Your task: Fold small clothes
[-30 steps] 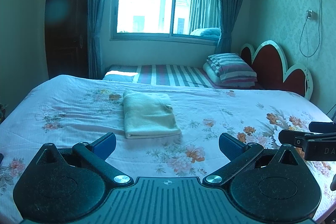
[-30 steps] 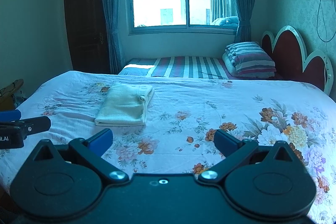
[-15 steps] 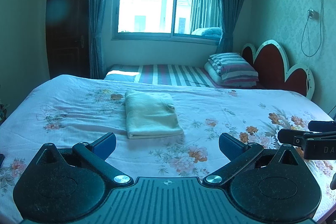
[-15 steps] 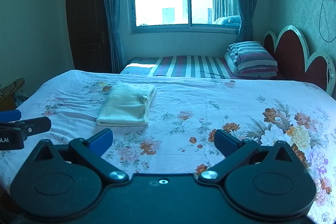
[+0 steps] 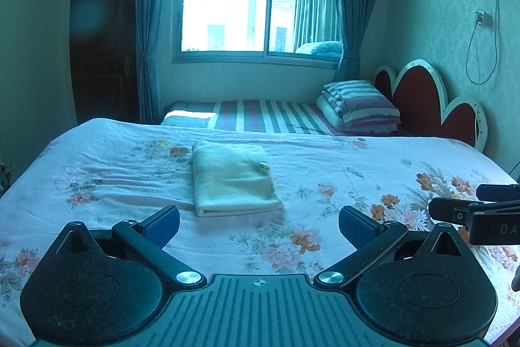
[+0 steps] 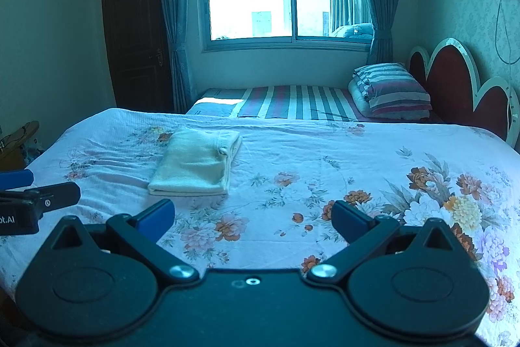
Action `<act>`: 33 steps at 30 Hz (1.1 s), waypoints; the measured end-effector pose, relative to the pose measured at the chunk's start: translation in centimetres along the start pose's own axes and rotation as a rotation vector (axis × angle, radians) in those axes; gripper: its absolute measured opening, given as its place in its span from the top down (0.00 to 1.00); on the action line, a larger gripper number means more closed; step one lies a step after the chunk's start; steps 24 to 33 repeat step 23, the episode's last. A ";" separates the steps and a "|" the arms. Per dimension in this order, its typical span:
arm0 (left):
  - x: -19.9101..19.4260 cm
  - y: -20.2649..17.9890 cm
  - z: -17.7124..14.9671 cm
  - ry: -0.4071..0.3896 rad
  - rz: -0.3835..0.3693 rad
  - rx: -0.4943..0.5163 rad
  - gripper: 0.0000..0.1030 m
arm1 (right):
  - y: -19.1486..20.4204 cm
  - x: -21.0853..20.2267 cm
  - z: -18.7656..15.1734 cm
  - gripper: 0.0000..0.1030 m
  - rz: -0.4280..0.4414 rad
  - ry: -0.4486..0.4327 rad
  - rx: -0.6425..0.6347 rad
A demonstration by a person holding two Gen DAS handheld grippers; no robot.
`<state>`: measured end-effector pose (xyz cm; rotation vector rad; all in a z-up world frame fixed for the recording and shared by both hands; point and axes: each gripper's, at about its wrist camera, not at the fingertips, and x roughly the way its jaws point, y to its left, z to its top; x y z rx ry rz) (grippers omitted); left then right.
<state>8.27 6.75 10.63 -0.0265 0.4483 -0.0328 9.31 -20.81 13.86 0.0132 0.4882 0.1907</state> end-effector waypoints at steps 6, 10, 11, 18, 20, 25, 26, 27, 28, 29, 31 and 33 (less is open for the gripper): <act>0.0 -0.4 0.0 -0.010 0.011 0.003 0.00 | -0.4 0.5 0.0 0.00 0.004 0.005 -0.002; -0.1 -0.2 0.1 -0.019 0.023 -0.004 0.00 | -0.5 0.5 0.0 0.00 0.005 0.005 -0.001; -0.1 -0.2 0.1 -0.017 0.023 -0.002 0.00 | -0.6 0.5 0.0 0.00 0.006 0.004 0.000; -0.6 0.0 0.2 -0.051 0.031 0.004 0.00 | -0.8 0.6 0.2 0.00 0.015 -0.004 -0.003; -0.8 -0.1 0.2 -0.052 0.030 0.006 0.00 | -0.7 0.6 0.4 0.00 0.018 -0.006 -0.005; -0.9 0.1 0.3 -0.053 0.036 -0.008 0.00 | -0.5 0.6 0.5 0.00 0.024 -0.008 -0.009; -0.9 0.1 0.3 -0.053 0.036 -0.008 0.00 | -0.5 0.6 0.5 0.00 0.024 -0.008 -0.009; -0.9 0.1 0.3 -0.053 0.036 -0.008 0.00 | -0.5 0.6 0.5 0.00 0.024 -0.008 -0.009; -0.9 0.1 0.3 -0.053 0.036 -0.008 0.00 | -0.5 0.6 0.5 0.00 0.024 -0.008 -0.009; -0.9 0.1 0.3 -0.053 0.036 -0.008 0.00 | -0.5 0.6 0.5 0.00 0.024 -0.008 -0.009; -0.9 0.1 0.3 -0.053 0.036 -0.008 0.00 | -0.5 0.6 0.5 0.00 0.024 -0.008 -0.009; -0.9 0.1 0.3 -0.053 0.036 -0.008 0.00 | -0.5 0.6 0.5 0.00 0.024 -0.008 -0.009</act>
